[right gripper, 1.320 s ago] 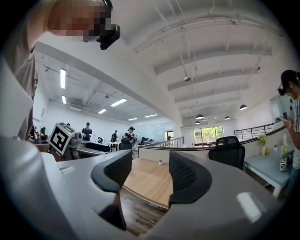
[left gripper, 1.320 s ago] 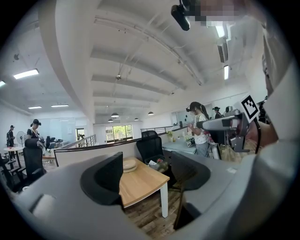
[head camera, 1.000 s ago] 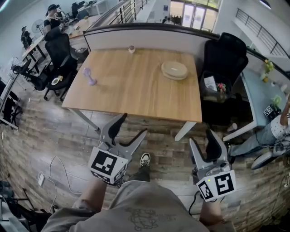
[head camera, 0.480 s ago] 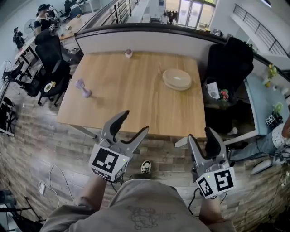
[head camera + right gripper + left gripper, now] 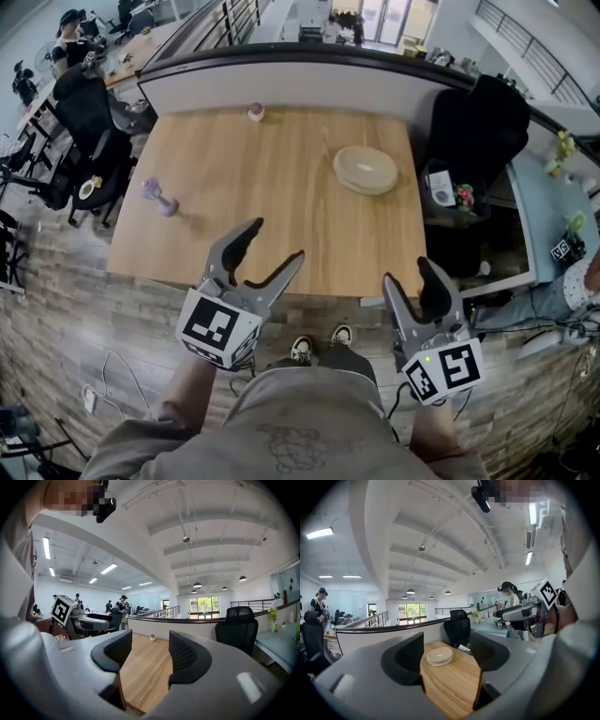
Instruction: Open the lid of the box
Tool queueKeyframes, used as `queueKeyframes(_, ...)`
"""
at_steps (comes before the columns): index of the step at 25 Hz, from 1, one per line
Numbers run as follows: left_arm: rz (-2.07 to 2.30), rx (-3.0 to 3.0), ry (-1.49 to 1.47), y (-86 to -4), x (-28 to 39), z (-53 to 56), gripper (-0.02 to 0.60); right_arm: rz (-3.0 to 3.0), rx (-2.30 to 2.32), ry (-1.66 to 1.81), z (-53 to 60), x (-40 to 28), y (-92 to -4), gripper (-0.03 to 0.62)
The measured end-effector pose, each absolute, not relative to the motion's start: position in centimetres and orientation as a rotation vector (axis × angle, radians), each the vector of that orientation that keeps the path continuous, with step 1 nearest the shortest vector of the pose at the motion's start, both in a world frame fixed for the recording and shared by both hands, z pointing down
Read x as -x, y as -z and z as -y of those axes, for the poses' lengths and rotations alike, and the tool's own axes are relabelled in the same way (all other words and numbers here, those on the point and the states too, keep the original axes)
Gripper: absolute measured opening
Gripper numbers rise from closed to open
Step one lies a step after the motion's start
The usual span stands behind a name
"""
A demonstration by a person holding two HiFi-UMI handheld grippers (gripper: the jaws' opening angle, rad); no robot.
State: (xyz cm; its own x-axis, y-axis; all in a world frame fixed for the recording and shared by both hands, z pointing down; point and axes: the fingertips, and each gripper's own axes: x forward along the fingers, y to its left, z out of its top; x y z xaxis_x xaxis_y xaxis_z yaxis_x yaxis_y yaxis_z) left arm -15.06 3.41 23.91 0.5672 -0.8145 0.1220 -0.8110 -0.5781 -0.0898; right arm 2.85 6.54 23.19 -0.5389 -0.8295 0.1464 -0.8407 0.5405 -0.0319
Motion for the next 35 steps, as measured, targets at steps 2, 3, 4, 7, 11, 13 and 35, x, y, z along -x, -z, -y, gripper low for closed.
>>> queueKeyframes(2, -1.427, 2.757, 0.252, -24.1, 14.8, -2.2, 0.305, 2.649, -1.457, -0.154, -5.3, -3.3, -23.4, 0.232)
queueKeyframes(3, -1.428, 2.757, 0.259, -24.2, 14.7, -1.5, 0.305, 2.647, -1.461, -0.157, -4.7, -3.7, -23.5, 0.232)
queueKeyframes(4, -1.431, 2.758, 0.264, -24.3, 14.4, -0.8, 0.305, 2.646, -1.463, -0.159, -3.9, -4.0, -23.5, 0.232)
queueKeyframes(7, -1.441, 2.756, 0.279, -24.3, 13.7, 1.7, 0.305, 2.647, -1.454, -0.17, -1.3, -5.0, -23.7, 0.232)
queueKeyframes(11, -1.452, 2.761, 0.293, -24.3, 12.1, 5.1, 0.305, 2.654, -1.42, -0.174, 2.9, -6.4, -23.9, 0.232)
queueKeyframes(13, -1.457, 2.774, 0.291, -24.4, 11.3, 6.7, 0.301, 2.666, -1.397, -0.168, 4.9, -6.9, -23.9, 0.232)
queueKeyframes(35, -1.664, 2.65, 0.356, -25.5, 7.0, 16.5, 0.298, 2.745, -1.128, -0.197, 17.9, -11.3, -26.8, 0.232)
